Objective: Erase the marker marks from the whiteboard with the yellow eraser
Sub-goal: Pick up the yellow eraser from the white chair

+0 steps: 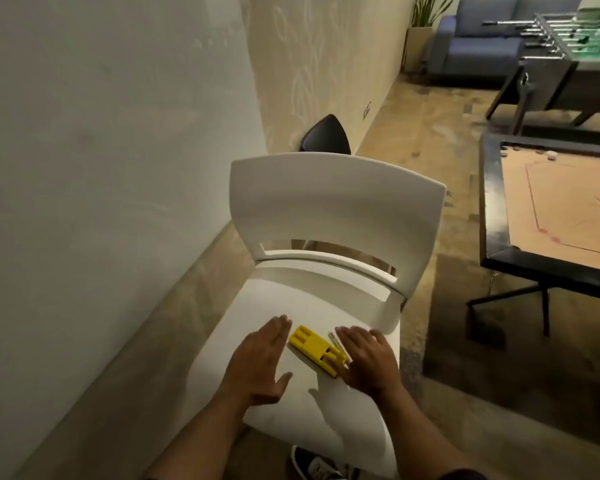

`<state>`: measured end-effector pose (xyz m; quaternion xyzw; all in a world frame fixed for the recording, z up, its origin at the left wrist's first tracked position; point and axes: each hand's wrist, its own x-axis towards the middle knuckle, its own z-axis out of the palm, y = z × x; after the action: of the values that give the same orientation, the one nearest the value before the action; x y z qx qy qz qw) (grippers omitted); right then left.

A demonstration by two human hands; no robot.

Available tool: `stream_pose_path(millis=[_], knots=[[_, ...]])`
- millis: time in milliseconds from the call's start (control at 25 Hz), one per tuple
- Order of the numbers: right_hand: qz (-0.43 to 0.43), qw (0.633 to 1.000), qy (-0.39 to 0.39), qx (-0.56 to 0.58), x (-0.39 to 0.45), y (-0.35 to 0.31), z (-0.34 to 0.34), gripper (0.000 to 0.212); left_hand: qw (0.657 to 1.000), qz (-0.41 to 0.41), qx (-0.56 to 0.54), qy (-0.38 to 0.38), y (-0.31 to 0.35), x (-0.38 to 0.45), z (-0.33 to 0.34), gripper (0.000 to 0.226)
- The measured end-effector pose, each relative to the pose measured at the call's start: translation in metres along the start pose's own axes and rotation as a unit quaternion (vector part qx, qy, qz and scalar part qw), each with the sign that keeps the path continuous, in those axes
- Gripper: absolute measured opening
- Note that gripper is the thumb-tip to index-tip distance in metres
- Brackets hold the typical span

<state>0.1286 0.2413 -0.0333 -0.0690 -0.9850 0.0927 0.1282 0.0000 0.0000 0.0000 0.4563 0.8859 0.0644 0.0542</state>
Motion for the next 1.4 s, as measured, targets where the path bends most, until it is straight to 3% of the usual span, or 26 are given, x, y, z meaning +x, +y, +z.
stream_pose_path(millis=[80, 240, 480, 800, 920, 1000, 1080, 1160, 1280, 1400], knots=[[0.010, 0.999, -0.033, 0.002, -0.014, 0.001, 0.022, 0.065, 0.993, 0.001, 0.001, -0.115, 0.012, 0.011, 0.025, 0.108], [0.046, 0.988, -0.147, 0.000, -0.027, -0.017, 0.053, 0.078, 0.987, 0.005, 0.013, -0.158, 0.034, 0.026, 0.056, 0.108], [0.099, 0.993, -0.065, 0.009, -0.012, -0.018, 0.077, 0.067, 0.984, 0.025, 0.032, -0.171, 0.036, 0.055, 0.073, 0.102], [0.048, 0.993, 0.028, 0.100, 0.000, -0.010, 0.071, 0.071, 0.984, 0.000, 0.082, -0.158, 0.023, 0.067, 0.062, 0.095], [-0.006, 0.991, 0.038, 0.125, 0.015, -0.019, 0.045, 0.076, 0.995, 0.003, 0.094, -0.034, 0.017, 0.054, 0.034, 0.087], [-0.014, 0.989, 0.051, 0.135, 0.025, -0.020, 0.037, 0.080, 0.989, 0.044, 0.133, -0.045, 0.013, 0.054, 0.017, 0.085], [-0.065, 0.984, 0.056, 0.154, 0.038, -0.040, 0.018, 0.083, 0.983, 0.066, 0.169, -0.002, -0.004, 0.032, -0.005, 0.077], [-0.134, 0.979, 0.067, 0.137, 0.061, -0.077, 0.003, 0.082, 0.969, 0.094, 0.213, 0.084, -0.031, 0.003, -0.037, 0.061], [-0.162, 0.972, 0.119, 0.124, 0.097, -0.111, -0.023, 0.075, 0.934, 0.138, 0.294, 0.150, -0.053, -0.014, -0.072, 0.044], [-0.219, 0.951, 0.184, 0.116, 0.142, -0.164, -0.041, 0.079, 0.915, 0.097, 0.334, 0.206, -0.077, -0.044, -0.136, 0.043]])
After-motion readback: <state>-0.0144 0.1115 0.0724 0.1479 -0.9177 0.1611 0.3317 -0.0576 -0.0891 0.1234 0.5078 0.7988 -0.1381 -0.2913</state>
